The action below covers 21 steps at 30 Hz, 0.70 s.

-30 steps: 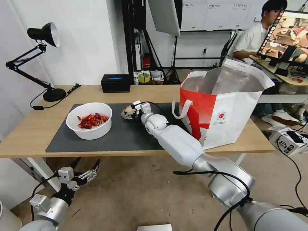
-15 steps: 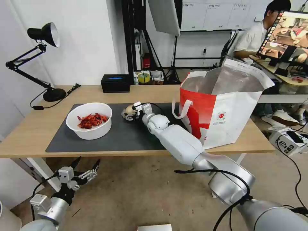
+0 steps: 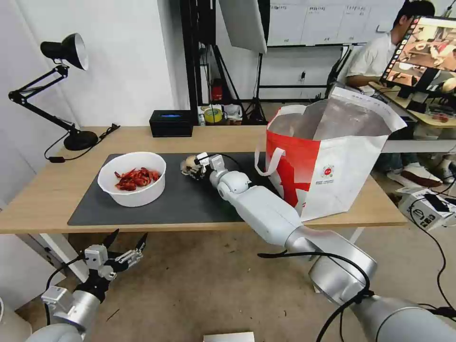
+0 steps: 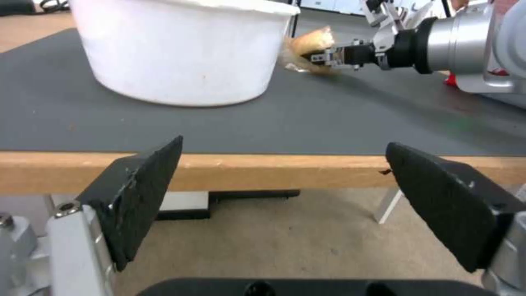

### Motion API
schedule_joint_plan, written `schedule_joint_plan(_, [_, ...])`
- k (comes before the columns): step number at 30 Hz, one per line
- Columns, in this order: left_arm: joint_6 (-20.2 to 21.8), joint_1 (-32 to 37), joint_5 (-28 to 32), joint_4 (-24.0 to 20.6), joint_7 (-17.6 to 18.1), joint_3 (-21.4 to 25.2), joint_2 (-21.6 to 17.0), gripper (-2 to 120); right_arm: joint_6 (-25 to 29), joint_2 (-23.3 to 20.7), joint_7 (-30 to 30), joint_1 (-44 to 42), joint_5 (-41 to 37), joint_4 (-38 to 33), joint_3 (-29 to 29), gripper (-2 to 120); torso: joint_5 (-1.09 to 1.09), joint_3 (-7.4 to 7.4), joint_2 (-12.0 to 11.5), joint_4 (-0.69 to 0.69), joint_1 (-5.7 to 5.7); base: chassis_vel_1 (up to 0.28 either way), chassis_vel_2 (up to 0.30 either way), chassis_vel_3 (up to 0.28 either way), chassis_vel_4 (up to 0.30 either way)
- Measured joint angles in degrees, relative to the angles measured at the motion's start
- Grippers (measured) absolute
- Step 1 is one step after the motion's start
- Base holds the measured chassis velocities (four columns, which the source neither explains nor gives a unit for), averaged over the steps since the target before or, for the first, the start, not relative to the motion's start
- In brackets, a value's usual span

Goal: Pick up the trash from the table and place it into the takeout bag.

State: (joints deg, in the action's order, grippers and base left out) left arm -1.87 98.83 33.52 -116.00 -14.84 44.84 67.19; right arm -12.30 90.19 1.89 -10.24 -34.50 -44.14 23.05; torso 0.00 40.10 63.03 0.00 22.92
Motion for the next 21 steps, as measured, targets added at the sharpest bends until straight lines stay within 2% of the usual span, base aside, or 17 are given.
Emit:
schedule_joint_plan(6, [-0.33, 0.3, -0.47, 0.02, -0.03, -0.27, 0.65, 100, -0.12, -0.08, -0.25, -0.54, -0.04, -0.57, -0.25, 10, 0.0, 0.0, 0.01, 0.0, 0.0, 0.0, 0.0, 0.0, 0.0])
schedule_joint_plan(9, [-0.35, 0.27, -0.44, -0.02, -0.03, -0.19, 0.59, 100, -0.2, -0.12, -0.92, -0.8, -0.3, -1.37, -0.4, 6, 0.0, 0.0, 0.0, 0.0, 0.0, 0.0, 0.0, 0.0, 0.0])
schedule_joint_plan(16, [-0.35, 0.32, -0.26, -0.35, 0.08, 0.15, 0.34, 100, -0.49, -0.92, -3.21, -1.87, -0.98, -6.14, -1.33, 6, 0.0, 0.01, 0.0, 0.01, 0.0, 0.0, 0.0, 0.0, 0.0])
schedule_joint_plan(18, [-0.35, 0.44, -0.23, -0.6, 0.16, 0.28, 0.3, 100, -0.53, -2.8, -5.2, -2.74, -2.03, -11.46, -0.94, 6, 0.0, 0.0, 0.0, 0.01, 0.0, 0.0, 0.0, 0.0, 0.0])
schedule_joint_plan(19, [-0.35, 0.44, -0.23, -0.6, 0.16, 0.28, 0.3, 100, -0.53, -2.8, -5.2, -2.74, -2.03, -11.46, -0.94, 6, 0.0, 0.0, 0.0, 0.01, 0.0, 0.0, 0.0, 0.0, 0.0])
schedule_joint_plan(21, [-0.35, 0.57, -0.21, -0.71, 0.19, 0.38, 0.27, 100, -0.54, -5.01, -6.59, -3.67, -2.75, -15.88, -0.24, 6, 0.0, 0.0, 0.0, 0.01, 0.0, 0.0, 0.0, 0.0, 0.0])
